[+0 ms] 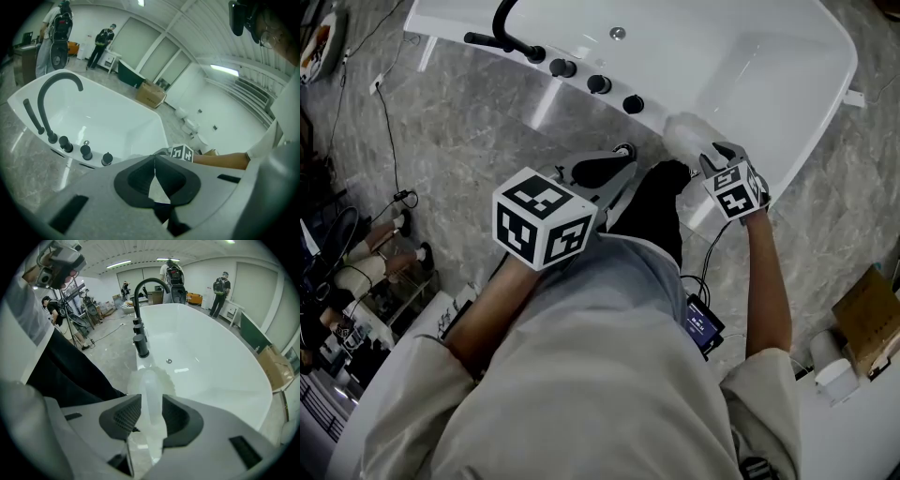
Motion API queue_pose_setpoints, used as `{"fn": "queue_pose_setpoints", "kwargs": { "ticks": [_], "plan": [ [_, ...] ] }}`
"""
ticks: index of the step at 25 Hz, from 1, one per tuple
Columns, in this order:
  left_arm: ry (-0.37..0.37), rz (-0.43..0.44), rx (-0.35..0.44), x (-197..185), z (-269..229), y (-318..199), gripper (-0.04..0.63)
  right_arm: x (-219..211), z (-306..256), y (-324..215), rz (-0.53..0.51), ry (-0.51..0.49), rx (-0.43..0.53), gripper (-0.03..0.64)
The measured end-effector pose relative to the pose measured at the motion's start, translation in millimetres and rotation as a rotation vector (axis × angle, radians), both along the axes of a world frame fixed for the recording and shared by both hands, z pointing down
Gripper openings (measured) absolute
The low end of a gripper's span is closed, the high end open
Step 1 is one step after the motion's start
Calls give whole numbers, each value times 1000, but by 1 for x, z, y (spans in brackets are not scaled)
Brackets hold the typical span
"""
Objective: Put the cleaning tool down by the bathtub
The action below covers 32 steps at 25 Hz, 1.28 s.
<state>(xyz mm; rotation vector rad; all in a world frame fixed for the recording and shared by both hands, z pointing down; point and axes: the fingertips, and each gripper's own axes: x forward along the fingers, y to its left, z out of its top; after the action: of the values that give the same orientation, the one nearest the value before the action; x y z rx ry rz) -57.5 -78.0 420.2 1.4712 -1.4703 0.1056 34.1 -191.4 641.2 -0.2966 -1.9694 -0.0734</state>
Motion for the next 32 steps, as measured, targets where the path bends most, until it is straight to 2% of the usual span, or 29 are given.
{"fn": "queue_pose_setpoints", "kwargs": {
  "ticks": [17, 20, 24, 32],
  "plan": [
    [-19, 44, 52, 1, -12, -17, 8, 11, -36, -1, 153, -37, 13, 89],
    [-18, 65, 57, 5, -14, -18, 8, 14, -43, 4, 189, -48, -11, 80],
    [-16, 91, 62, 10, -14, -19, 8, 18, -54, 14, 290, -63, -84, 69],
    [-12, 117, 91, 18, -23, -21, 8, 28, -79, 22, 388, -82, -89, 46]
  ]
}}
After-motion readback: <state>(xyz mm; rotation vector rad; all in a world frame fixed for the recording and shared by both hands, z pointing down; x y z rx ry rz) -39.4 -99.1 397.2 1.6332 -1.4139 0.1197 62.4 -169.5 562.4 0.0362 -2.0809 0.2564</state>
